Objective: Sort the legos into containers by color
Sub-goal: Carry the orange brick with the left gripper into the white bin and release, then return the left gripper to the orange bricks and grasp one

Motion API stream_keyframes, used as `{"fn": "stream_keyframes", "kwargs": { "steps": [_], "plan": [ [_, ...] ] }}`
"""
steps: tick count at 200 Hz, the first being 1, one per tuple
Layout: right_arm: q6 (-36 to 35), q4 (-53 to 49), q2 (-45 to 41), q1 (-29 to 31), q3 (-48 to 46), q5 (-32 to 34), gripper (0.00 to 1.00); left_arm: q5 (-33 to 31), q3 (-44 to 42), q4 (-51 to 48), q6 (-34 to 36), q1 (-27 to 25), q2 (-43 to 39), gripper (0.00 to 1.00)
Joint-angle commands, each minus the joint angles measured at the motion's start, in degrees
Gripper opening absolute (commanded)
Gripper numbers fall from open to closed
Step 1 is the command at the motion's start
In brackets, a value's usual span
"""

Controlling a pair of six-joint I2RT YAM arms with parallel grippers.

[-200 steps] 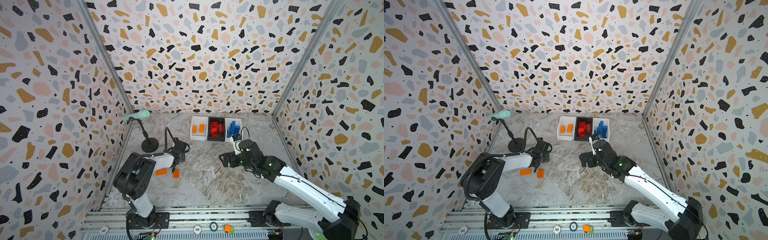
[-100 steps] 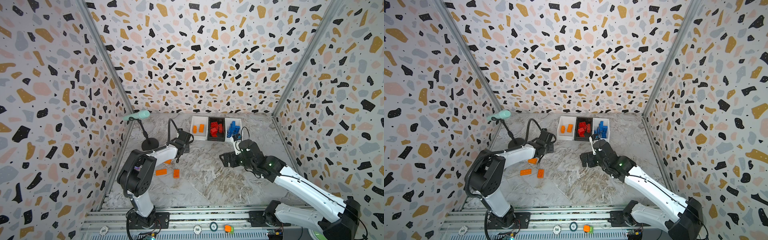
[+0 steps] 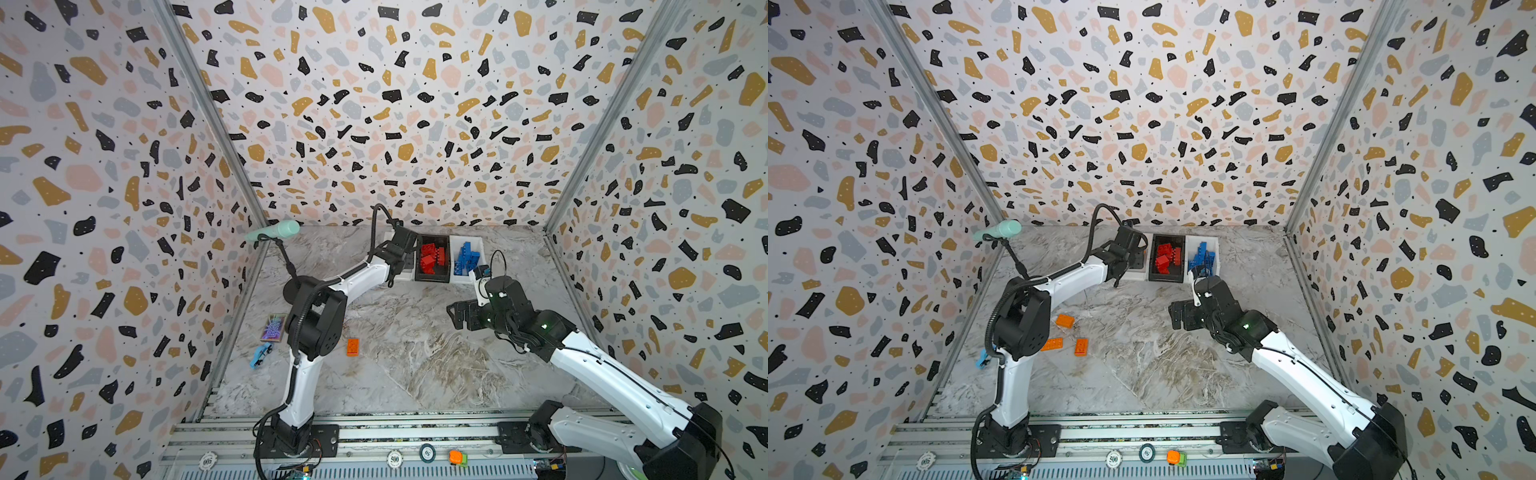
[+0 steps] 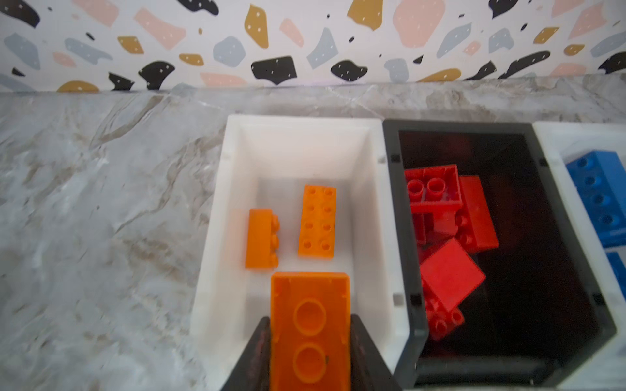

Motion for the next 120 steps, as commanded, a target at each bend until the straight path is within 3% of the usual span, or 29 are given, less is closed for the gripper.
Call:
{"fn": "stream_keyframes", "kwargs": {
  "steps": [1,35,65,81,120],
  "plan": [
    [-0.74,0.49,0.43,-0.95,-0.40,-0.72,0.99,-1.20,7.15,-1.82,0.98,0.19,4.09,0.54],
    [-0.82,1.17,0.18,-2.29,-1.60,-1.01,0.99,-2.13,13.25,-1.33,1.04,0.19,7.34,0.79],
    [-1.08,1.80,-0.30,-2.58,-2.06,-1.79,0.99,-3.13,10.23,-1.34,-0.38,-0.05,3.22,0.80],
    [-1.13,2.28,-0.52,-2.64,-2.37,-2.72,0.99,-5.25,1.18,0.74,-3.34,-0.16,-3.26,0.80],
    [-0.80,4.00,-2.24,-2.03,-3.59,-5.98,0.99,-12.34,-32.12,9.72,-15.48,-0.15,-26.67,0.78]
  ]
}}
